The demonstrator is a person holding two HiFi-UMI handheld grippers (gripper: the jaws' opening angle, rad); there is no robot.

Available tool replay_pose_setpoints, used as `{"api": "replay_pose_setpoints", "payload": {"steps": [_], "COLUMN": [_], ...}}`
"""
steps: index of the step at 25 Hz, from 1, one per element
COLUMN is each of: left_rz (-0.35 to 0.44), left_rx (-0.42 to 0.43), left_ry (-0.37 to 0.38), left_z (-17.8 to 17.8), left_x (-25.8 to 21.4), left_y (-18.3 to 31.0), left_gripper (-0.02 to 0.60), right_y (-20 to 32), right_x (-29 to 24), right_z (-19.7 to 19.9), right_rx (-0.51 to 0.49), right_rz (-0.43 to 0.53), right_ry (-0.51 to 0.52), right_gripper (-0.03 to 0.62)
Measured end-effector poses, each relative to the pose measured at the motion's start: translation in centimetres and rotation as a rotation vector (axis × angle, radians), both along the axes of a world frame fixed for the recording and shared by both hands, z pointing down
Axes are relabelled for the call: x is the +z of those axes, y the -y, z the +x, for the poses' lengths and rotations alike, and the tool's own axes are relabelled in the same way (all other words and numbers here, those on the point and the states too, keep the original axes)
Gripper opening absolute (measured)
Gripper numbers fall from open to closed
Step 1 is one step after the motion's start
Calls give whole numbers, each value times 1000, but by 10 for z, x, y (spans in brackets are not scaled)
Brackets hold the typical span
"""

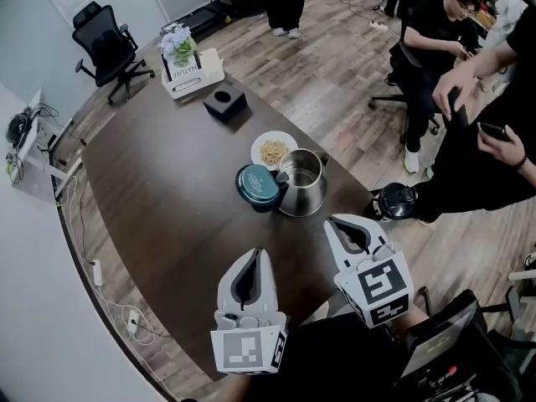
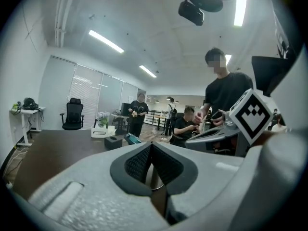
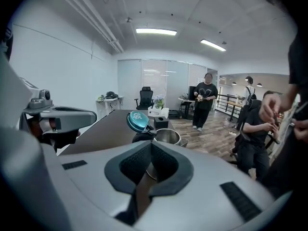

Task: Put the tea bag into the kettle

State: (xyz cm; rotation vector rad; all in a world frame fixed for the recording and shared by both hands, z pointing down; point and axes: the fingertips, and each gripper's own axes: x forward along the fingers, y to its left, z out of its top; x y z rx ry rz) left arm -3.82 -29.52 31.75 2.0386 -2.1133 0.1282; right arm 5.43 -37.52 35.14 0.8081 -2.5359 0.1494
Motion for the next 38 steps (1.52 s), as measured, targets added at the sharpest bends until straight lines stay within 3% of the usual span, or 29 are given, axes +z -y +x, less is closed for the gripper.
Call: {"api": "replay_pose_setpoints", "payload": {"steps": [9,16,24,38], "left_rz": [15,23,28,46], "left_rx": [143,194,212,173], "left_ry": [6,21,47,80], "left_z": [30,56,93,165], "left_x": [1,-7,-14,-18], "left_y": [-3,-5,-30,-131], "left_gripper": [5,5,5,5], "right_y": [-21,-30,-56,-158], "right_x": [-4,-9,-14,-18], "right_z": [36,59,96,168], "right_rx": [131,170,180,157], "right_rz": [6,10,22,32], "right_ry": [17,41,62,103], "right_gripper": [9,9,9,9]}}
